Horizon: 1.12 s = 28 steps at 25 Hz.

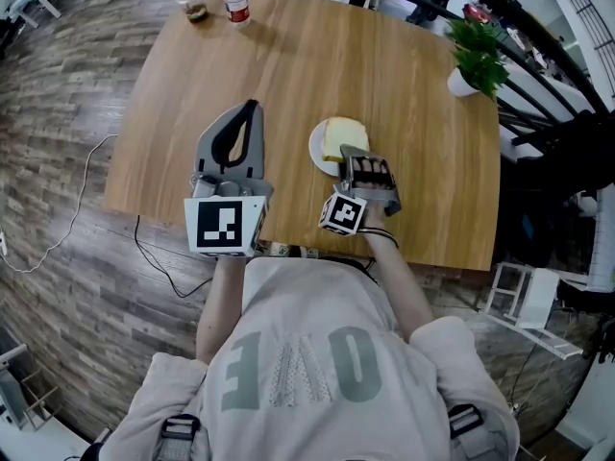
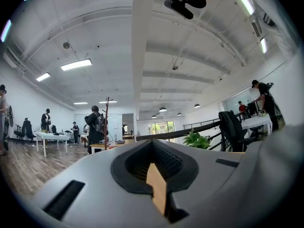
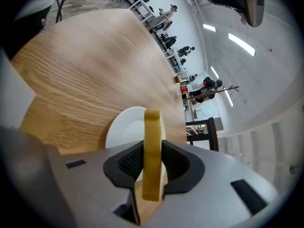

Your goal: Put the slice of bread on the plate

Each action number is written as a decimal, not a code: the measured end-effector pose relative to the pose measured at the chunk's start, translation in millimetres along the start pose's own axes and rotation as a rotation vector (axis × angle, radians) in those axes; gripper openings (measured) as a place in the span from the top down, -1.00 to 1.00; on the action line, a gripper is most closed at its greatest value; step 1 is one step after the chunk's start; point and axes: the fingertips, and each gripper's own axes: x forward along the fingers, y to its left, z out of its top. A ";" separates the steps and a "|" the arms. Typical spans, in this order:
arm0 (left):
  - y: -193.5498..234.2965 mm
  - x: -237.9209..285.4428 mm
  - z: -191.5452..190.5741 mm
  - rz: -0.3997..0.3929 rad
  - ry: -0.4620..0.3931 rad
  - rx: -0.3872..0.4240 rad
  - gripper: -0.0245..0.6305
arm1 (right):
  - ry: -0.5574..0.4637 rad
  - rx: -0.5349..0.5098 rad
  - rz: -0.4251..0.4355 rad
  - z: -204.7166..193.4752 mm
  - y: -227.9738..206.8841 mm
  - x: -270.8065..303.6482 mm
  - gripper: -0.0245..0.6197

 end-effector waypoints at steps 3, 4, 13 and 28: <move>0.5 0.0 0.5 0.002 0.001 0.000 0.90 | -0.010 0.024 0.065 2.7 10.2 3.0 0.63; 0.1 0.1 0.4 0.001 0.002 0.000 0.90 | -0.013 0.028 0.074 3.0 11.7 3.6 0.63; -5.2 1.2 0.4 -0.015 0.007 0.003 0.90 | -0.059 0.271 0.310 7.0 26.3 5.4 0.31; -5.8 -1.0 4.8 -0.018 -0.004 0.007 0.90 | -0.206 0.350 0.404 15.7 -21.2 -17.4 0.00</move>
